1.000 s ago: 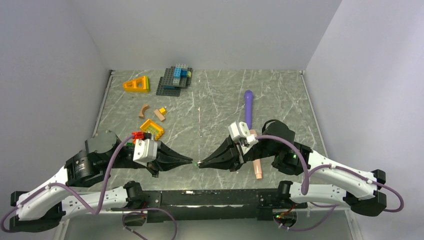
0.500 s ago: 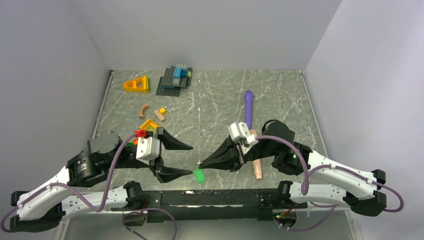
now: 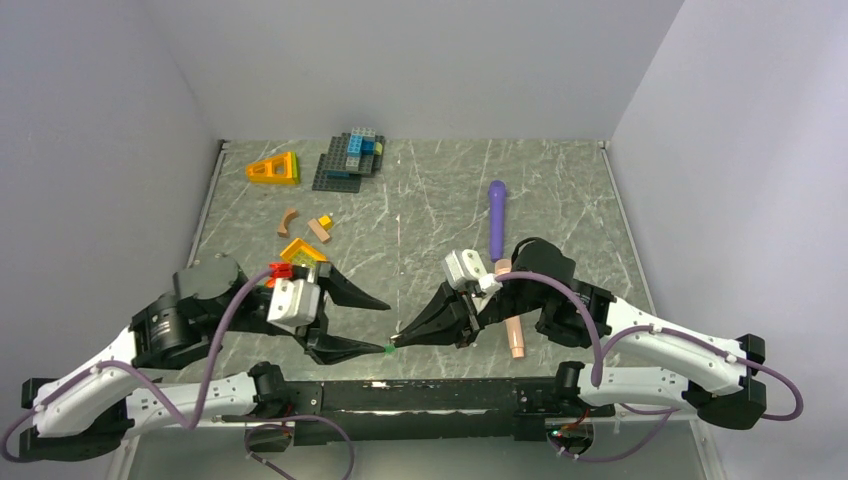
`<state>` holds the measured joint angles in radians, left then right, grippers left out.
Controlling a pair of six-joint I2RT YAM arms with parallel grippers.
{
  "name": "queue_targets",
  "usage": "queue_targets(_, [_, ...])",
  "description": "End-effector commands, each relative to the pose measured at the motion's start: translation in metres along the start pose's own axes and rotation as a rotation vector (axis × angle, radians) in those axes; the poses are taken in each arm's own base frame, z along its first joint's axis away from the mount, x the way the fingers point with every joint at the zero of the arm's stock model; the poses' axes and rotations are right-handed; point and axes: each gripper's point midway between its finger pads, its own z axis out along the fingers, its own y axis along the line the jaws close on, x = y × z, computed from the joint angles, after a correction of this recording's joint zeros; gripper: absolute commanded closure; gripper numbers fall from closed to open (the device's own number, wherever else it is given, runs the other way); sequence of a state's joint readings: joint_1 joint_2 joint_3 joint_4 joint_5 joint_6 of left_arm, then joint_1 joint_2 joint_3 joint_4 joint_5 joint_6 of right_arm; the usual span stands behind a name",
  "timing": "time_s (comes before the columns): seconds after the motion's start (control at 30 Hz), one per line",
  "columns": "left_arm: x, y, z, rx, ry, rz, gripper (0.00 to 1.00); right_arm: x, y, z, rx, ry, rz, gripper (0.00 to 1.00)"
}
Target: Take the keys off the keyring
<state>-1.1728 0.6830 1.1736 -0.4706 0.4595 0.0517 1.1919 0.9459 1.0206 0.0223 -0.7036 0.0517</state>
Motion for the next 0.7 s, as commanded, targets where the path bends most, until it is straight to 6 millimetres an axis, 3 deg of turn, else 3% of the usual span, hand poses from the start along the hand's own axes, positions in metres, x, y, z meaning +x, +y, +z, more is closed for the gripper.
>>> queue_targets(0.0, [-0.001, -0.001, 0.009, 0.036, 0.009, 0.004, 0.40, -0.029, 0.008, -0.002, -0.026, -0.062, -0.065, 1.00])
queue_targets(0.5, [0.007, -0.011, 0.004, 0.079, 0.038, -0.006, 0.47, -0.035, 0.004, -0.003, 0.000, -0.089, -0.085, 1.00])
queue_targets(0.67, [0.010, -0.011, 0.007, 0.085, 0.052, -0.012, 0.56, -0.037, 0.003, -0.003, 0.004, -0.095, -0.086, 1.00])
